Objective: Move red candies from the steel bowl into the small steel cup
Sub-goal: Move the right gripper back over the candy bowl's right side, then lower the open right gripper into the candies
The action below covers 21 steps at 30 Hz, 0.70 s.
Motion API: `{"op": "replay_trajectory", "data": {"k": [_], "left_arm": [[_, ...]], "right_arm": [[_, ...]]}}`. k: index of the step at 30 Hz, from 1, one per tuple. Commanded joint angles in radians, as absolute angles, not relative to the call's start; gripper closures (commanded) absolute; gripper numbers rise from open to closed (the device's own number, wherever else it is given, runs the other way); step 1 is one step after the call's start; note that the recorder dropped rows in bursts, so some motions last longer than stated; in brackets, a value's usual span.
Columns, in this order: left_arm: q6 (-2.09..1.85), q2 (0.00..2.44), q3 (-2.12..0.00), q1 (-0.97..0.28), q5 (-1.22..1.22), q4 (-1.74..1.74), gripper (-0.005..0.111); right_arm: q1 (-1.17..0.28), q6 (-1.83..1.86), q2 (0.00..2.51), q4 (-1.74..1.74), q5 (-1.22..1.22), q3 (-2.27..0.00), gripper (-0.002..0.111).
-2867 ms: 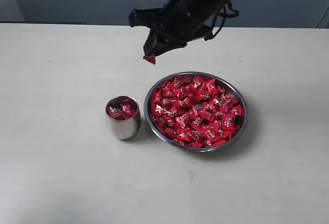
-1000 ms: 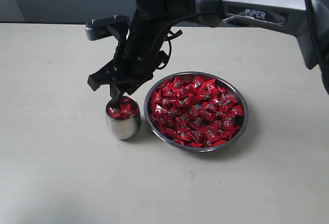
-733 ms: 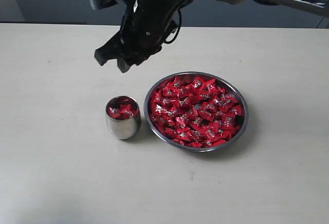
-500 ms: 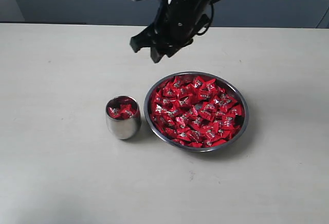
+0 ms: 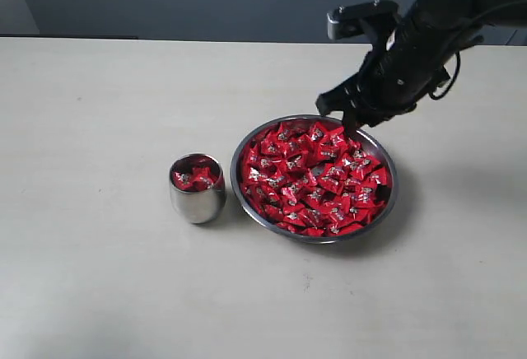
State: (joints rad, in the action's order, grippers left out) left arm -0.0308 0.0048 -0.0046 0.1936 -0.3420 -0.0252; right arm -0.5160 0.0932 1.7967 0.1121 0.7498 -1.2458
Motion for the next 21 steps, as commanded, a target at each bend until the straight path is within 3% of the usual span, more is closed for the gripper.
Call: {"op": "replay_trajectory", "data": {"k": [1,6,11,21], "left_arm": [[-0.029,0.0,0.0,0.187,-0.334,-0.027,0.106],[-0.029,0.0,0.0,0.187,-0.334,-0.027,0.106],[-0.029,0.0,0.0,0.187,-0.334,-0.027,0.106],[-0.029,0.0,0.0,0.187,-0.334,-0.027,0.106]], "right_arm": [[-0.5,0.094,1.78,0.106,0.807,-1.176,0.072],[-0.5,0.0,1.781,0.149,0.876,-1.183,0.072],[-0.5,-0.076,1.79,0.159,0.916,-1.183,0.087],[-0.5,-0.078,1.8,0.27,0.982,-1.183,0.088]]}}
